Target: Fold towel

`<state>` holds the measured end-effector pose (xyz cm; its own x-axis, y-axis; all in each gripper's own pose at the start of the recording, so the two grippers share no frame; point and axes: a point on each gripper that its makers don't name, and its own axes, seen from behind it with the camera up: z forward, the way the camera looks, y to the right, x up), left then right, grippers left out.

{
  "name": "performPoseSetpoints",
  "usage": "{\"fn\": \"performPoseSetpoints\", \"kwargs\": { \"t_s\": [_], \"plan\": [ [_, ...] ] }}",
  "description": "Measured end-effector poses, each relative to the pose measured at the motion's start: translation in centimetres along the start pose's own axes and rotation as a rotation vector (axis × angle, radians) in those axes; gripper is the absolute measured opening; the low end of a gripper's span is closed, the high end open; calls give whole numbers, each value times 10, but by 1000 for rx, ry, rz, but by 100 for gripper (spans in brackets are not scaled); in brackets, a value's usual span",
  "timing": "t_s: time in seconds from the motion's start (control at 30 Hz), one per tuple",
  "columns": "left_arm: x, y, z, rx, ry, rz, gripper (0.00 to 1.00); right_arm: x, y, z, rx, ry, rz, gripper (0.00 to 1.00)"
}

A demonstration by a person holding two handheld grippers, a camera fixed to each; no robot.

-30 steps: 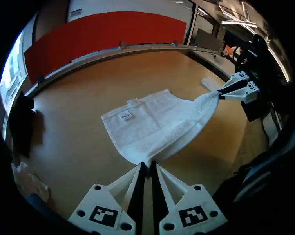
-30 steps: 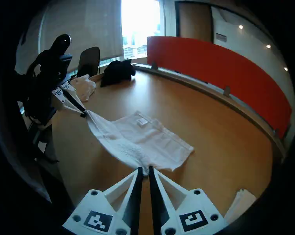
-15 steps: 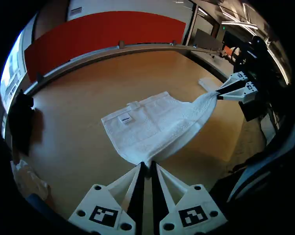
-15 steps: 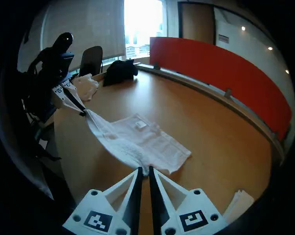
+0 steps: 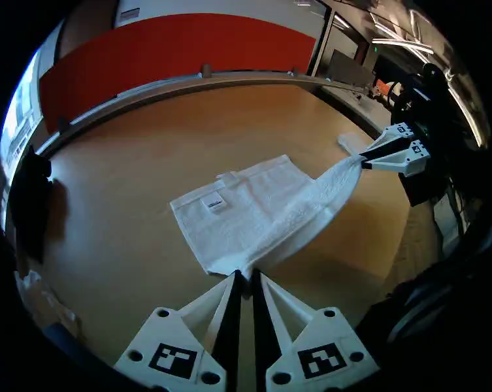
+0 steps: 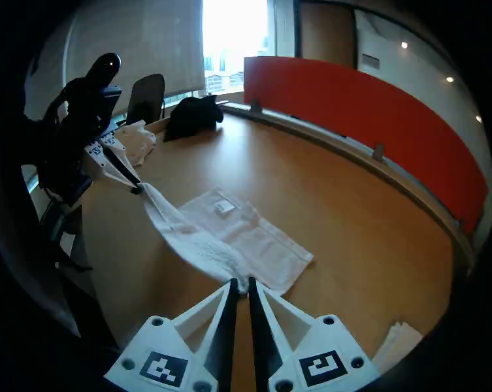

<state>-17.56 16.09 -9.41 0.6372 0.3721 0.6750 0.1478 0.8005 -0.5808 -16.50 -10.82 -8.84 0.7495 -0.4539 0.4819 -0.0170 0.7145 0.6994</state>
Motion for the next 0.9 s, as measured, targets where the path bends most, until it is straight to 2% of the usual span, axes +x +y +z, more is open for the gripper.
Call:
{"fn": "performPoseSetpoints", "kwargs": {
  "t_s": [0.4, 0.6, 0.9],
  "plan": [
    [18, -30, 34, 21, -21, 21, 11, 2, 31, 34, -16, -36, 19, 12],
    [14, -31, 47, 4, -51, 40, 11, -3, 39, 40, -17, -61, 16, 12],
    [12, -36, 61, 17, -71, 56, 11, -9, 45, 49, -18, -81, 26, 12]
  ]
}}
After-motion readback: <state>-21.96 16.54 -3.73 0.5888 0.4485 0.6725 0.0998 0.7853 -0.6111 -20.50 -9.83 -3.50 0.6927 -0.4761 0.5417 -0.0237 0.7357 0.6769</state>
